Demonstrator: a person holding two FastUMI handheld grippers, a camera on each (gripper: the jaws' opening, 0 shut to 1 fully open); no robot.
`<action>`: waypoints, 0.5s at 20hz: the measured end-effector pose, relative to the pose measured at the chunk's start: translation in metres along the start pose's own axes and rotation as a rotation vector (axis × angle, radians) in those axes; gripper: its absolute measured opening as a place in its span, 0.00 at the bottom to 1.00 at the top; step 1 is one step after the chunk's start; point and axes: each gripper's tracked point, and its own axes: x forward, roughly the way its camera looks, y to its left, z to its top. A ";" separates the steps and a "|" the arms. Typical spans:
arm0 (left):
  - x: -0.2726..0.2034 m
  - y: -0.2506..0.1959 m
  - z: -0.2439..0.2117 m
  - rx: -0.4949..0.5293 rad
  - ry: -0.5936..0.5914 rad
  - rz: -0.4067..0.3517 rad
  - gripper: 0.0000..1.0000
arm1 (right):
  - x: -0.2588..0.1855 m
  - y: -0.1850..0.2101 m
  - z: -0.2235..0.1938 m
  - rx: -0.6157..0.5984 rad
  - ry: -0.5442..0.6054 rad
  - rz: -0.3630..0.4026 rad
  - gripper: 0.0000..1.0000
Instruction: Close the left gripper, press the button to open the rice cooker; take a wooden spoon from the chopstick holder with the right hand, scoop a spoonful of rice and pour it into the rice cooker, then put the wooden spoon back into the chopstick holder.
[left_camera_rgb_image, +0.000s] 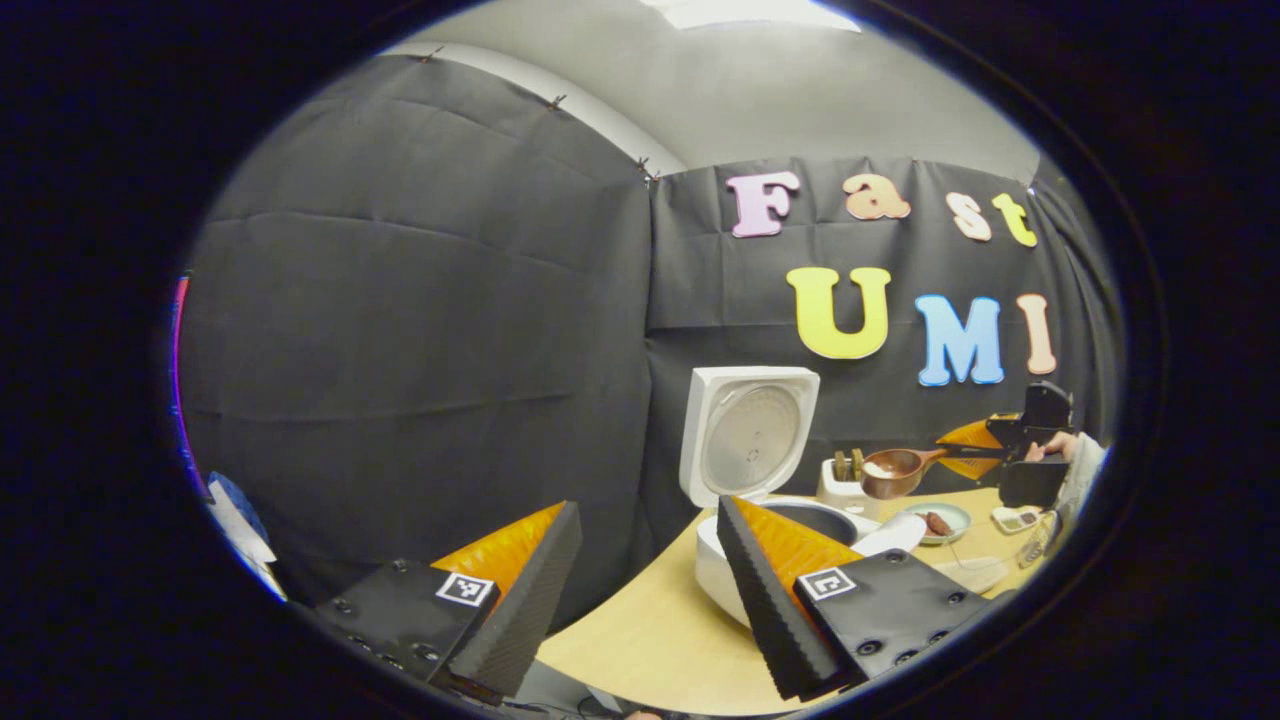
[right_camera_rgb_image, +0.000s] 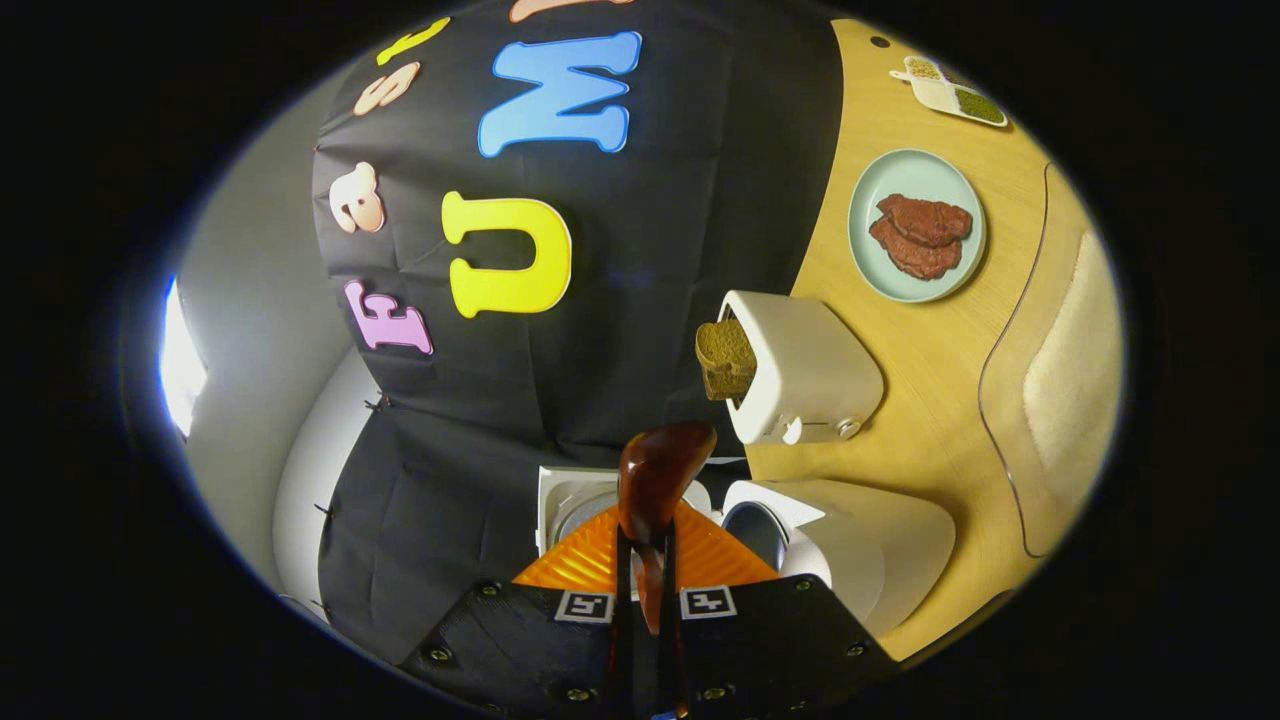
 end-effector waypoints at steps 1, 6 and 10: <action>-0.003 0.004 -0.001 0.000 0.004 0.012 0.95 | 0.009 -0.004 -0.007 -0.016 0.011 -0.016 0.10; -0.020 0.032 -0.011 0.010 0.029 0.079 0.95 | 0.050 -0.017 -0.041 -0.126 0.057 -0.083 0.10; -0.028 0.050 -0.016 0.010 0.041 0.124 0.91 | 0.084 -0.032 -0.070 -0.272 0.108 -0.155 0.10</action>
